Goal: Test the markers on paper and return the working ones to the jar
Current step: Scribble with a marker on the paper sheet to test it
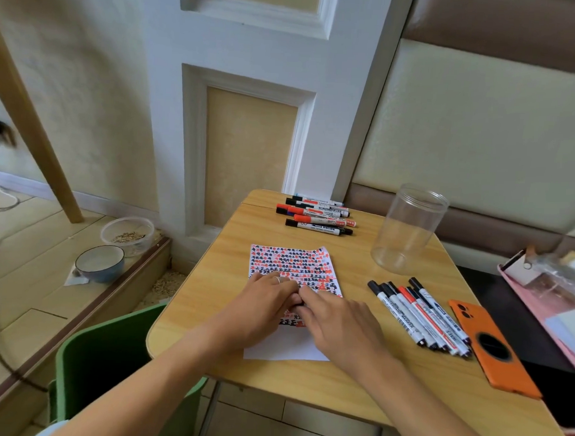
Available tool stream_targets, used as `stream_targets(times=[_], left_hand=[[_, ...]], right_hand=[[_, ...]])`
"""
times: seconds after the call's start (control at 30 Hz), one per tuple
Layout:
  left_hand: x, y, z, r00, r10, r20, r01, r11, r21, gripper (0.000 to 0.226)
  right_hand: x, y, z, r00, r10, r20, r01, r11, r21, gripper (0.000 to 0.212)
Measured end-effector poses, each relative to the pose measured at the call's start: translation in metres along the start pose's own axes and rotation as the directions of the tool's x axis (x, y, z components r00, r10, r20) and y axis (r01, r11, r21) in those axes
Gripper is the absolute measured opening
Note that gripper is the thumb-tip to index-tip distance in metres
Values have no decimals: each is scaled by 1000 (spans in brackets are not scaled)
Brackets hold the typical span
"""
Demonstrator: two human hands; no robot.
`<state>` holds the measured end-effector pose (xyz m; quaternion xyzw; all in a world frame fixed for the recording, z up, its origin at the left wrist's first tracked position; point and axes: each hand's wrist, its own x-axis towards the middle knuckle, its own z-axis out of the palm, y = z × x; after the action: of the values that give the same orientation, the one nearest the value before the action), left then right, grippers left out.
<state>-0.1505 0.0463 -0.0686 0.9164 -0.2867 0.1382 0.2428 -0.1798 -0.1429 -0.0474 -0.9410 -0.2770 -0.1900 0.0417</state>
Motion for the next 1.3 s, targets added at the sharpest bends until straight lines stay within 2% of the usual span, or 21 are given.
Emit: stream_targets(times=[0.33, 0.47, 0.57, 0.63, 0.73, 0.93, 1.13, 1.3], left_hand=[[4, -13, 8, 997, 58, -51, -59, 998, -21, 37], [6, -11, 1, 998, 61, -19, -59, 995, 76, 44], [7, -20, -4, 1000, -1, -26, 3, 996, 87, 44], [9, -29, -6, 994, -64, -90, 68, 996, 49, 31], [15, -34, -6, 976, -157, -149, 164, 986, 35, 15], [34, -28, 7, 967, -211, -142, 216, 976, 23, 14], [43, -29, 15, 969, -233, -82, 237, 971, 43, 20], [37, -32, 10, 970, -242, -6, 241, 969, 53, 51]], right_hand=[[5, 4, -4, 992, 95, 77, -98, 995, 31, 38], [9, 9, 0, 981, 147, 125, -159, 983, 94, 36], [9, 17, 7, 961, 214, 175, -221, 975, 19, 44], [8, 22, 9, 949, 241, 201, -243, 970, -13, 48], [7, 26, 12, 956, 219, 196, -222, 975, -7, 50], [3, 26, 17, 966, 197, 166, -196, 980, -23, 52], [2, 25, 16, 964, 205, 171, -206, 978, -11, 52], [1, 32, 7, 953, 212, 218, -212, 977, -24, 48]])
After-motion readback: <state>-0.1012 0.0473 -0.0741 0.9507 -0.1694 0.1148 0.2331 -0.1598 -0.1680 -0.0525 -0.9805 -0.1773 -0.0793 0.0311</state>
